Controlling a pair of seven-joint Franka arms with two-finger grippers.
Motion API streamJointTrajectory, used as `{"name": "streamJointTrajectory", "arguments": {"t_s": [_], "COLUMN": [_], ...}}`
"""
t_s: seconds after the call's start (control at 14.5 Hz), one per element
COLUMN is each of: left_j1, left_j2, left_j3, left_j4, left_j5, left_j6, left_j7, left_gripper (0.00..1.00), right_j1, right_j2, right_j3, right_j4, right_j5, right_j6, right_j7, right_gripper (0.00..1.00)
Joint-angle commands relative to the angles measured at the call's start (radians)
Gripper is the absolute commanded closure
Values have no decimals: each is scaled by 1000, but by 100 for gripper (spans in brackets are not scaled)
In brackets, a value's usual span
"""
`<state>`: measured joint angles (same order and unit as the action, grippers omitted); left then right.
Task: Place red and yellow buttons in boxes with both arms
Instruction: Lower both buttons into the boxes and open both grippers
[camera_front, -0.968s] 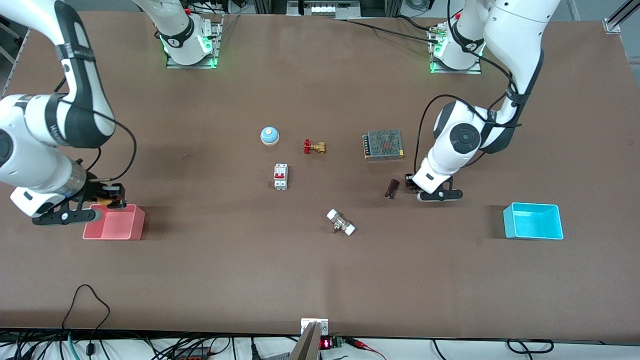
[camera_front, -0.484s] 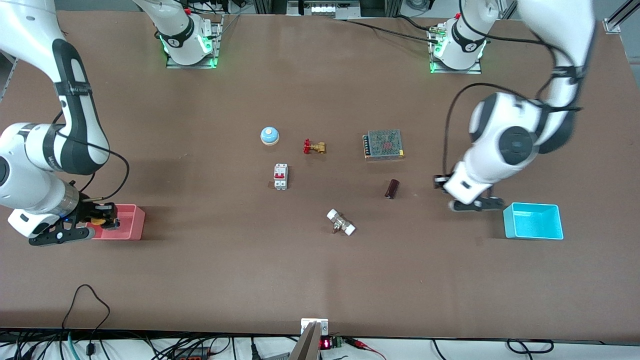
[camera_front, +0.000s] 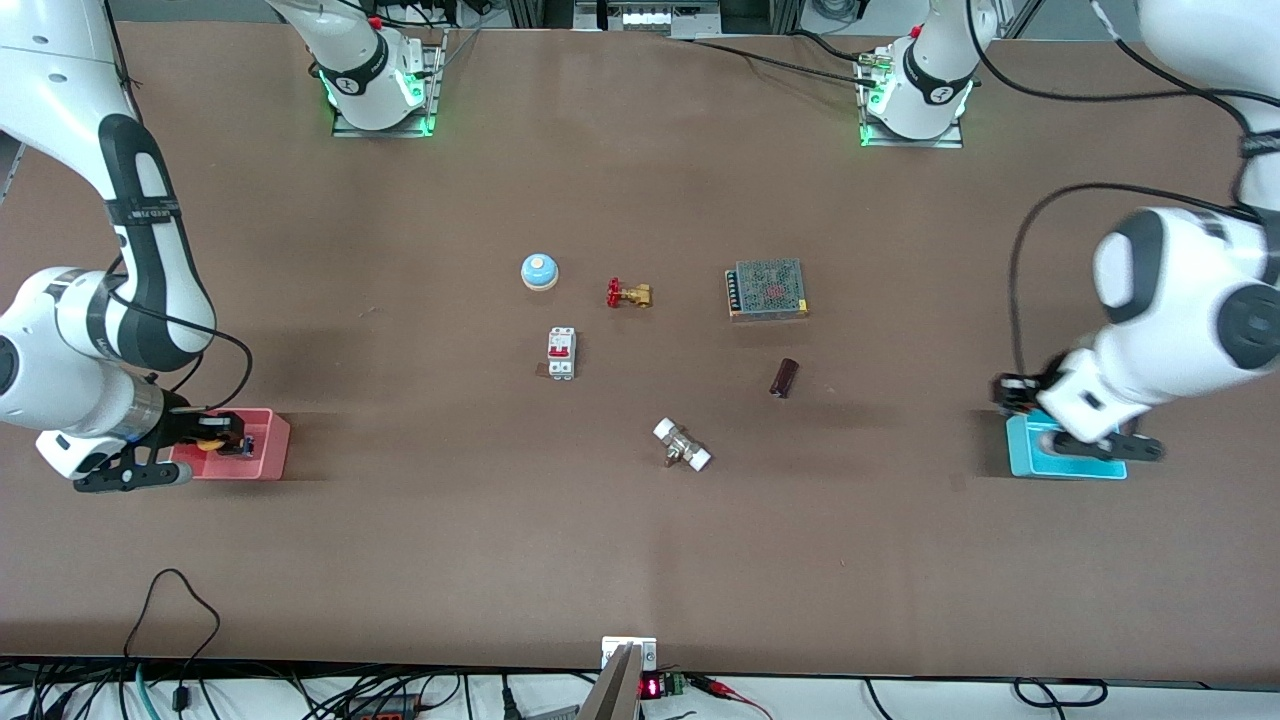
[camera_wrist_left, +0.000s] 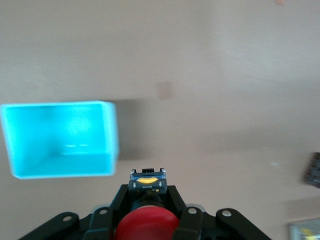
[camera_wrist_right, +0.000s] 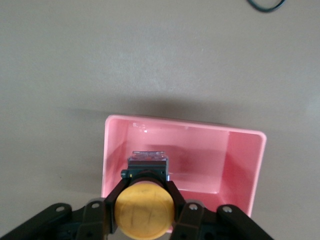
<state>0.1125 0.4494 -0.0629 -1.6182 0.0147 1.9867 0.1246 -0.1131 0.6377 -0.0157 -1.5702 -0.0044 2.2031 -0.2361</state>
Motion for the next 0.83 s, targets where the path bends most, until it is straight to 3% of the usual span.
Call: {"name": "streamJointTrajectory", "arguments": {"t_s": [0.0, 0.55, 0.76], "left_j1": [102, 154, 165], "left_j2": [129, 238, 252], "left_j3": [-12, -9, -9], "left_j4": [145, 136, 124], "left_j5": [4, 7, 7], "left_j6": [-16, 150, 153], "left_j7": [160, 162, 158], "left_gripper": [80, 80, 80], "right_j1": [1, -2, -8], "right_j2": [31, 50, 50], "right_j3": [0, -15, -18], "right_j4": [29, 27, 27], "right_j5": [17, 3, 3], "right_j6": [-5, -5, -3], "right_j7": [-22, -22, -22], "right_gripper": [79, 78, 78]}}
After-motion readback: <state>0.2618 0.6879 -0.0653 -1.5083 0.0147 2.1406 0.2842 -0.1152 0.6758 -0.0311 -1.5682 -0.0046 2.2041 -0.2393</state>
